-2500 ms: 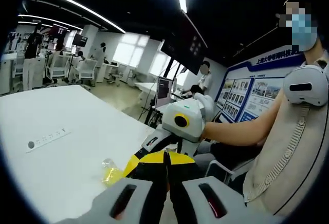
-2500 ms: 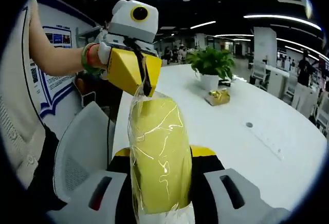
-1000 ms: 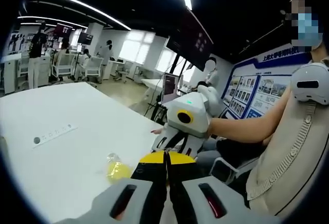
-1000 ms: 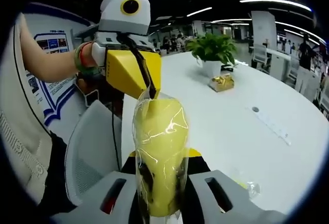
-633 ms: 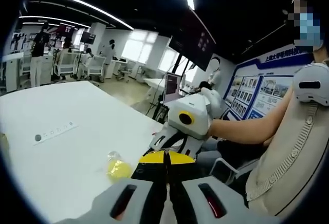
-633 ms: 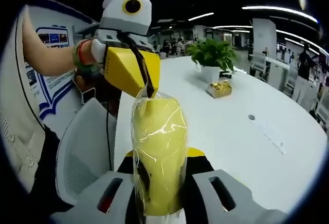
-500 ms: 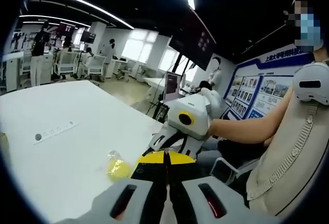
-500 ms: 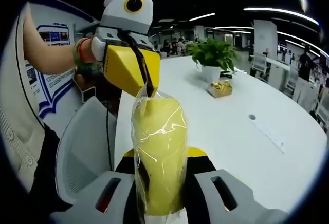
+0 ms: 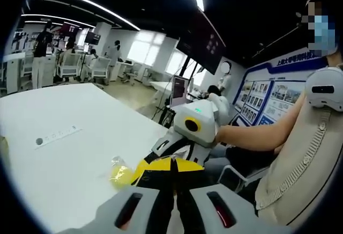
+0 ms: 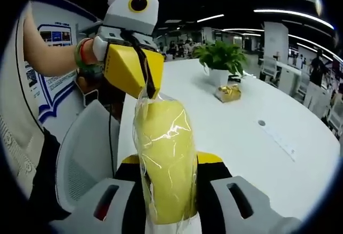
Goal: Compare the silicone blocks by pressing each to a similar depth, holding the contact briefly, and releasing to observe deformation and rebound differences across the visible hardness samples.
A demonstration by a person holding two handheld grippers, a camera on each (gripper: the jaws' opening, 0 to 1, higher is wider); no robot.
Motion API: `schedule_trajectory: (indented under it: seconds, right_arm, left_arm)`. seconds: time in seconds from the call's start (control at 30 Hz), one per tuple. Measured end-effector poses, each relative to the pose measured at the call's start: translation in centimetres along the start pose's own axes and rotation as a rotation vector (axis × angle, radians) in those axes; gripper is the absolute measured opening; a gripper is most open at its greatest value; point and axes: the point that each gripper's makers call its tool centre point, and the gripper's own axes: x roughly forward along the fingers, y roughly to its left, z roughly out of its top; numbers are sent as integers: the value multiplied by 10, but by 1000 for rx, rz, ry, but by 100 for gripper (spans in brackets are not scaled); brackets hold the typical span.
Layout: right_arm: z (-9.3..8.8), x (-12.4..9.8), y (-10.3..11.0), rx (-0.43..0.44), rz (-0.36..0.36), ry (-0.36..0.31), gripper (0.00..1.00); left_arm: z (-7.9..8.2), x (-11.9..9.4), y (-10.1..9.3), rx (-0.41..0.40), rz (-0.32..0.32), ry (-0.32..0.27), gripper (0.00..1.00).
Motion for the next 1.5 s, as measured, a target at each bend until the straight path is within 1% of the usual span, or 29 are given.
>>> schedule_trajectory:
  seconds: [0.47,0.6,0.63,0.73,0.93,1.03,1.07,1.13,1.23,1.37,1.4,1.5]
  right_arm:
    - [-1,1,1,3,2,5,32]
    - [-3,2,2,19,7,10,37]
    - [-3,2,2,27,9,11,38]
    - [-3,2,3,36,12,3,39]
    - [-3,0,1,53,-13,-15,46]
    - [-5,-6,1,76,-38,-23,50]
    - [-4,-9,1,81,-49,-33,52]
    - [-2,-15,-1,98,-86,-71,57]
    - [-4,-27,-1,121,-131,-98,63]
    - [-9,-46,-1,143,-210,-139,68]
    - [-10,-52,-2,150,-244,-157,69]
    - [-13,-69,-2,179,-315,-201,74]
  left_arm:
    - [-1,-1,1,-4,-2,1,0]
    - [-2,-2,3,-17,7,0,0]
    - [-4,-2,5,-32,12,10,0]
    - [-7,-2,7,-36,18,19,0]
    - [-13,-6,15,-58,37,16,0]
    - [-15,-8,18,-65,47,18,0]
    - [-16,-8,21,-69,59,18,0]
    - [-19,-9,22,-76,60,21,0]
    - [-22,-10,26,-89,70,20,0]
    - [-28,-11,34,-109,91,21,0]
    - [-29,-11,36,-116,96,23,0]
    - [-35,-11,41,-132,107,22,0]
